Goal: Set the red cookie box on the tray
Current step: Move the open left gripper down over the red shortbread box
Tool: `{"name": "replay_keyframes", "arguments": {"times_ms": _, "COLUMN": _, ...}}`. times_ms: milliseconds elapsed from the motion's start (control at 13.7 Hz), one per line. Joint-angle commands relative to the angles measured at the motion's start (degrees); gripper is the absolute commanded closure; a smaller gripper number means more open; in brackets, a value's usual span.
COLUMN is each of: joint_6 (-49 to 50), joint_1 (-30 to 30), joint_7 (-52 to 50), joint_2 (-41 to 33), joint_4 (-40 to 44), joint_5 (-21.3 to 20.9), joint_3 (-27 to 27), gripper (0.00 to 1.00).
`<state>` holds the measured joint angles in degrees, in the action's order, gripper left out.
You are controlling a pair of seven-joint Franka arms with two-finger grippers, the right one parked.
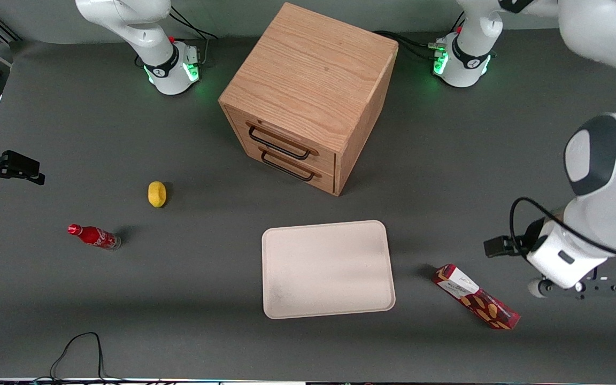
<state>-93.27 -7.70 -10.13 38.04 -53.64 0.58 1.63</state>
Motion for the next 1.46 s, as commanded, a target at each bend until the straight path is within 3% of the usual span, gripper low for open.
{"name": "replay_keyframes", "arguments": {"times_ms": 0, "joint_6": -0.3, "joint_1": 0.3, "joint_7": -4.5, "joint_2": 2.7, "joint_4": 4.2, "joint_5": 0.1, "joint_3": -0.3, "gripper": 0.0}}
{"name": "replay_keyframes", "arguments": {"times_ms": 659, "joint_6": -3.1, "joint_1": 1.7, "joint_7": -51.7, "joint_2": 3.4, "joint_4": 1.2, "joint_5": 0.2, "joint_3": -0.7, "gripper": 0.0}}
{"name": "replay_keyframes", "arguments": {"times_ms": 805, "joint_6": -4.0, "joint_1": 1.9, "joint_7": -54.7, "joint_2": 3.4, "joint_4": -1.7, "joint_5": 0.2, "joint_3": -0.8, "gripper": 0.0}}
{"name": "replay_keyframes", "arguments": {"times_ms": 1171, "joint_6": -17.6, "joint_1": 1.9, "joint_7": -56.3, "joint_2": 3.7, "joint_4": -11.3, "joint_5": 0.2, "joint_3": -0.8, "gripper": 0.0}}
{"name": "replay_keyframes", "arguments": {"times_ms": 1390, "joint_6": -25.2, "joint_1": 1.9, "joint_7": -58.4, "joint_2": 7.0, "joint_4": -12.2, "joint_5": 0.2, "joint_3": -0.8, "gripper": 0.0}}
